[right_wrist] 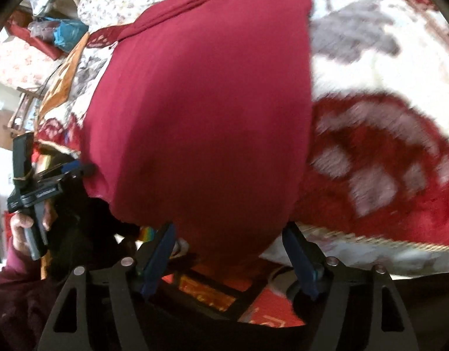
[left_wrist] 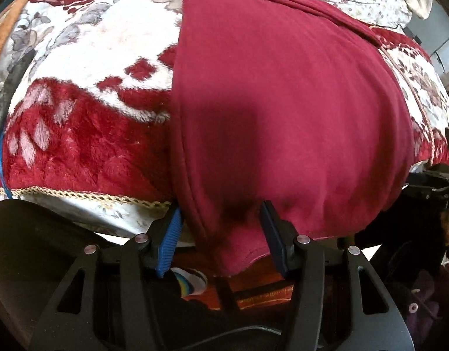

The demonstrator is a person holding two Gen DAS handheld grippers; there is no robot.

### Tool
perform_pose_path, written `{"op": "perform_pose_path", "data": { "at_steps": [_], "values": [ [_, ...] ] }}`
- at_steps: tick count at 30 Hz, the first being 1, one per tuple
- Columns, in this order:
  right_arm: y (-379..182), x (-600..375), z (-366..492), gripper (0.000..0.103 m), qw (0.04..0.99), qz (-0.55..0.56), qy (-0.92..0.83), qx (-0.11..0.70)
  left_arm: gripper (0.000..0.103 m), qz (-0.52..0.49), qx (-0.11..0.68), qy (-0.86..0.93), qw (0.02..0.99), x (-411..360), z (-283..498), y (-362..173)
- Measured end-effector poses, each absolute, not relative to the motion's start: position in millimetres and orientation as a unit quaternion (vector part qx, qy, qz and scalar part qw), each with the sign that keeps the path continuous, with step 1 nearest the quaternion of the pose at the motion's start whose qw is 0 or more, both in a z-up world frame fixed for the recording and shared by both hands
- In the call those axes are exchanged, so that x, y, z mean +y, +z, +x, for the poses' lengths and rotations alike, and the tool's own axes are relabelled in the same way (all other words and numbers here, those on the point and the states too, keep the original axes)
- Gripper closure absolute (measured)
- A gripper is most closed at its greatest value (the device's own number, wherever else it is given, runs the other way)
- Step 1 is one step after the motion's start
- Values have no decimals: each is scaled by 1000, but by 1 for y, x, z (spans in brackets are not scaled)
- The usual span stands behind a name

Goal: Fold small clothes
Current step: 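Grasp the sweatshirt hem with both grippers and lift it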

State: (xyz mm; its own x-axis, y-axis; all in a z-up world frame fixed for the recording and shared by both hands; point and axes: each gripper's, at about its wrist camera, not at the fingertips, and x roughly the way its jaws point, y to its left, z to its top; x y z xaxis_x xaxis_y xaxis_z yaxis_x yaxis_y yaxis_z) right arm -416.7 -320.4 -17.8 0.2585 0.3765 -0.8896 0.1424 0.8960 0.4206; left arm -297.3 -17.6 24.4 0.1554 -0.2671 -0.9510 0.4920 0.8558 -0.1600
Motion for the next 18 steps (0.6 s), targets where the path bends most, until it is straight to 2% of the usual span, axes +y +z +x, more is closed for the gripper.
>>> {"op": "perform_pose_path", "data": {
  "at_steps": [7,14,18],
  "values": [
    [-32,-309,-413,30,763,220,80,603,50,102,608,-240,750,-26,-299,17],
    [-32,-304,-409,38,762,212,87,605,51,93,616,-236,746,-22,-296,13],
    [-35,-303,-409,38,760,217,85,607,51,99,617,-234,745,-24,-296,9]
  ]
}}
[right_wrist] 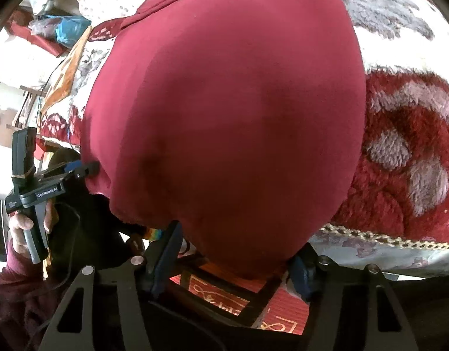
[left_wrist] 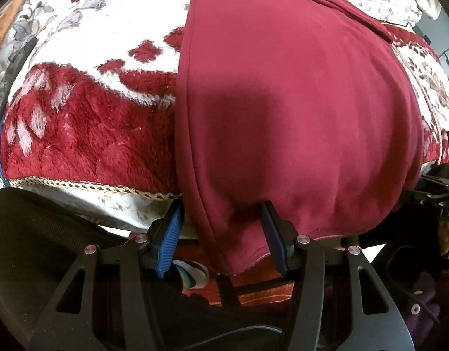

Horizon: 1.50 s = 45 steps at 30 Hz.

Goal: Fold small clothes

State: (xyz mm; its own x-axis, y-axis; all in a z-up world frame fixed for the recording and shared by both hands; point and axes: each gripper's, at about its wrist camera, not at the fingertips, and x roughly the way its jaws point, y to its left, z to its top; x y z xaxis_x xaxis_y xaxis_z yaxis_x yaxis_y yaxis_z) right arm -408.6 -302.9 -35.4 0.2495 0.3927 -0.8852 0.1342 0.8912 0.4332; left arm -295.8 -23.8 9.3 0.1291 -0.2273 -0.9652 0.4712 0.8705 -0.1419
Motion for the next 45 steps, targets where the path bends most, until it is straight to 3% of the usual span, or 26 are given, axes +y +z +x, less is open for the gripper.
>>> {"op": "perform_pose_path", "data": {
  "at_steps": [3,5,11,15,17,19,21,24,31,45],
  "values": [
    [-37,-298,-409,50,761,201,86,610,51,103,620,-235,741,-26,-294,5],
    [-37,-295,-408,65,762,195,92,610,51,103,622,-234,740,-27,-294,1],
    [-29,-288,-408,77,771,174,110,602,51,99,624,-236,739,-24,-291,-1],
    [-24,-285,-409,79,777,164,116,596,51,103,624,-238,737,-25,-292,-2],
    [-19,-283,-410,80,781,164,119,591,59,96,627,-242,734,-24,-291,-2],
    [-15,-281,-411,80,784,165,124,585,80,86,633,-254,726,-23,-291,-3],
    [-10,-281,-412,80,787,169,130,579,90,95,630,-260,726,-22,-292,-2],
    [-3,-282,-413,84,791,180,138,567,95,85,627,-278,723,-18,-294,11],
    [42,-301,-410,87,810,246,183,500,96,-2,587,-321,743,1,-269,73],
    [133,-367,-337,88,884,255,106,378,96,-61,465,-294,833,-33,-159,162]
  ]
}}
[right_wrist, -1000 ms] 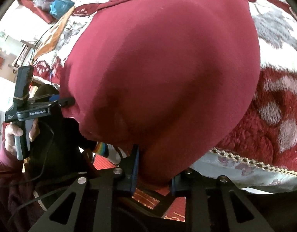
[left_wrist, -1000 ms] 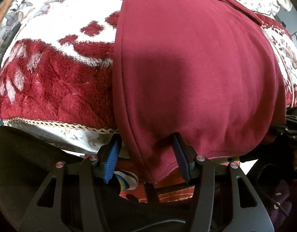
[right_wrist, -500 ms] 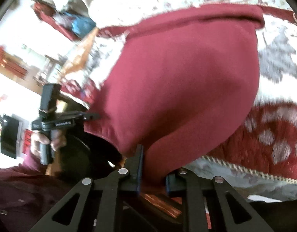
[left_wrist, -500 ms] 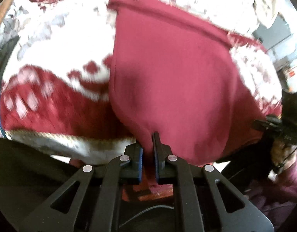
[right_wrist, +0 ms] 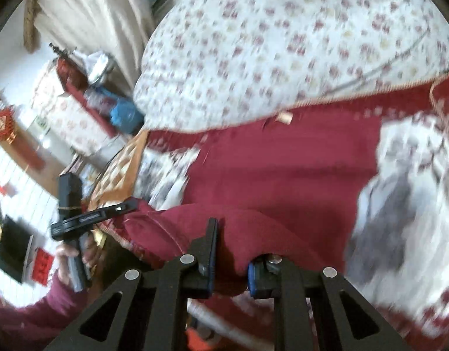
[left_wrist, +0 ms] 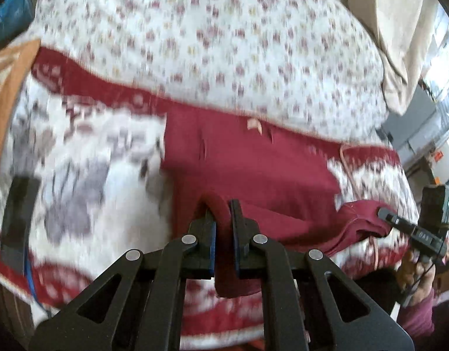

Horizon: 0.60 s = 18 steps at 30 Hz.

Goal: Fold small clothes

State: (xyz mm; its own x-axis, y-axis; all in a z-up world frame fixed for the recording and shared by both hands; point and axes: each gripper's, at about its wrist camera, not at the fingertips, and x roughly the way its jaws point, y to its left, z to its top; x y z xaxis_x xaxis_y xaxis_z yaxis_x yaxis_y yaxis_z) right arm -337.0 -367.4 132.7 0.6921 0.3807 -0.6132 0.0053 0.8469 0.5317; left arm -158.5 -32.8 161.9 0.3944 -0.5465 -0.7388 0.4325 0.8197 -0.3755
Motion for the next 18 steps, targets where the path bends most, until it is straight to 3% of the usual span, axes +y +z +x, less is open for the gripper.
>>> {"op": "perform_pose_path", "data": {
  "at_steps": [7,18],
  "values": [
    [146,-398,-276,88,899,239,43,364,96,-81,438,-258,857,-74,-96,161],
    [99,-431,-185,88,883,235,-10,405,96,-100,473,-213,849,-110,-19,100]
  ]
}}
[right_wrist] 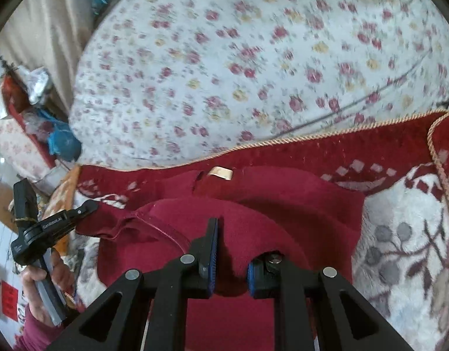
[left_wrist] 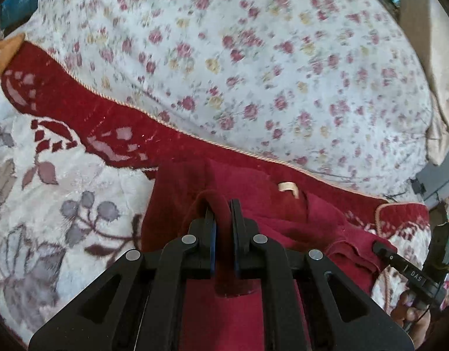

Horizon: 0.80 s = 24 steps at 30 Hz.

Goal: Fold small clothes

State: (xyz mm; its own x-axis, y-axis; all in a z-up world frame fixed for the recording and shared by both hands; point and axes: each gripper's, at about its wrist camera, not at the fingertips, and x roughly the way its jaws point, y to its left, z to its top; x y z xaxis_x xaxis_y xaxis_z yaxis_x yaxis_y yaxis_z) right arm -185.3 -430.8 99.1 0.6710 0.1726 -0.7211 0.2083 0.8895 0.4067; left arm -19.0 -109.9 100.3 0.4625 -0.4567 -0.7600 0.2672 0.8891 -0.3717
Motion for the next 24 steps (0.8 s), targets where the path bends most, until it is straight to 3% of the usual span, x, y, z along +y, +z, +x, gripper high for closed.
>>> {"op": "perform_pose_path", "data": {
  "at_steps": [9,11,12,13,15,24],
  "values": [
    [57,-468,-156,88,866,287,-20,410,94,-147,493,-231,826,-108,10,75],
    [60,-472,-160,88,862,298,-14,410,83,-151,497,-243,819,-106,12,79],
    [64,-472,-162,87,863,299,-12,407,68,-155,495,-248,818,-104,11,83],
    [67,-473,-164,86,865,300,-9,403,43,-156,480,-239,829,-99,8,90],
    [76,-475,-173,83,868,306,0,391,28,-164,449,-216,852,-90,3,99],
    [69,-490,-175,75,845,363,-8,393,28,-136,469,-191,851,-92,1,84]
  ]
}}
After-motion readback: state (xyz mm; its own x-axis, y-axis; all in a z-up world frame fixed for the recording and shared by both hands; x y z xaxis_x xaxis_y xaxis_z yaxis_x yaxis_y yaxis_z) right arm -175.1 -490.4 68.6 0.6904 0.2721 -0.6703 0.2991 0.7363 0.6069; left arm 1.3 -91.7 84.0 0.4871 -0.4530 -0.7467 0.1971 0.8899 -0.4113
